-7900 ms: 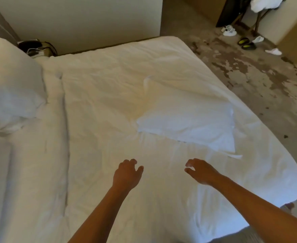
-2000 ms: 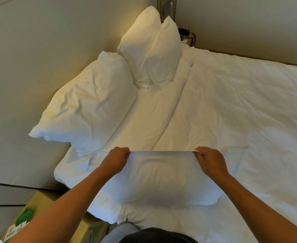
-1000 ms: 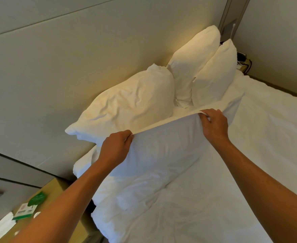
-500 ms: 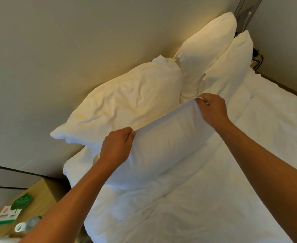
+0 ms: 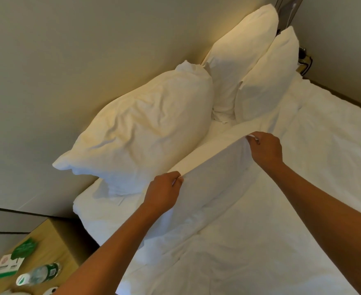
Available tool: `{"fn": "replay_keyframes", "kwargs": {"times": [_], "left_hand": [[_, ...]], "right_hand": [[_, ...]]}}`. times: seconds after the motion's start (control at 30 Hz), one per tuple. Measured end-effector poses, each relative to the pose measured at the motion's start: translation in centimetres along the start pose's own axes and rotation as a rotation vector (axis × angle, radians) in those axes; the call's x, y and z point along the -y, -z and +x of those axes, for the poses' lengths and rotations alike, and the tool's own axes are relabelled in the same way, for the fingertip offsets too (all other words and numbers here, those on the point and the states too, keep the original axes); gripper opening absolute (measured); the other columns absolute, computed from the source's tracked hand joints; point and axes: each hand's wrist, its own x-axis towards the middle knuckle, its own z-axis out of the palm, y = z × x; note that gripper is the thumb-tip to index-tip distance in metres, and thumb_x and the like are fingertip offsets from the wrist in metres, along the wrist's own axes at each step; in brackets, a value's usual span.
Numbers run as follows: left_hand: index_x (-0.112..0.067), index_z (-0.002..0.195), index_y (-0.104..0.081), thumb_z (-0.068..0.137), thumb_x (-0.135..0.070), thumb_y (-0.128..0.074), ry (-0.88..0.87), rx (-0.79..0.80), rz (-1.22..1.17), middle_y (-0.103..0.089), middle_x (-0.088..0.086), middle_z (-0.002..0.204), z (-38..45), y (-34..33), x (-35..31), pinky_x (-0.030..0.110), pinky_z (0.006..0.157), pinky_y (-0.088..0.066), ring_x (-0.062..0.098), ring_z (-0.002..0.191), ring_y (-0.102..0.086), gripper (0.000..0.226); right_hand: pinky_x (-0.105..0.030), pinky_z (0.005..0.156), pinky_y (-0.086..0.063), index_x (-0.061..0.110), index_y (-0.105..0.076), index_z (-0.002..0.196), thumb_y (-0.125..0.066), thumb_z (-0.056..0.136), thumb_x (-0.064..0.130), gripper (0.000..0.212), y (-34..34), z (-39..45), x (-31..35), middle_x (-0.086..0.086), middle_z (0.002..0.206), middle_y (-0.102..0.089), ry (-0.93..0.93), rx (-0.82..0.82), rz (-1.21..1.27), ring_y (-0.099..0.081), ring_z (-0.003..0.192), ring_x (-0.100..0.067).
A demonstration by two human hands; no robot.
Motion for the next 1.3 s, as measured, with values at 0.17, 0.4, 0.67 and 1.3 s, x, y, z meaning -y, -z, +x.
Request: {"fn": "replay_keyframes", "kwargs": {"times": [0.17,0.4,0.67,1.3], "left_hand": [[-0.021,0.078,-0.058,0.106,-0.032,-0.047,0.052,0.029,-0.05,-0.063,0.003,0.075,1.3,1.9,0.4,0.037,0.073,-0.052,0.028,0.07,-0.07,0.032],[-0.016,0.083,-0.062,0.106,-0.029,-0.046,0.162,-0.094,0.014,-0.06,0.001,0.073,3.8,3.1,4.6,0.031,0.062,-0.038,0.024,0.071,-0.059,0.031],[-0.007,0.078,-0.063,0.104,-0.025,-0.048,0.195,-0.257,0.028,-0.058,0.003,0.065,7.5,5.8,7.1,0.034,0.062,-0.04,0.029,0.069,-0.059,0.035],[-0.027,0.164,-0.008,0.1,-0.045,-0.053,-0.199,0.051,0.557,0.011,0.01,0.171,2.5,-8.8,5.3,0.061,0.125,-0.012,0.033,0.158,0.01,0.08]], "right_hand": [[-0.027,0.077,-0.044,0.012,-0.078,0.11,-0.056,0.105,0.033,0.031,-0.7,1.3,1.7,-0.011,0.103,-0.077,0.031,0.005,0.028,-0.071,0.093,-0.03],[-0.029,0.081,-0.044,0.01,-0.077,0.113,-0.056,0.106,0.031,0.031,-5.4,3.6,5.8,-0.014,0.113,-0.075,0.066,0.105,0.013,-0.069,0.104,-0.033],[-0.027,0.079,-0.044,0.014,-0.077,0.112,-0.052,0.106,0.025,0.029,-8.6,8.0,11.0,-0.012,0.112,-0.075,0.149,0.126,0.032,-0.069,0.104,-0.033],[-0.049,0.116,-0.043,0.023,-0.026,0.162,-0.059,0.103,0.04,0.07,-16.6,-7.1,-1.2,-0.008,0.163,-0.039,-0.272,0.414,0.307,-0.048,0.143,-0.031]]}}
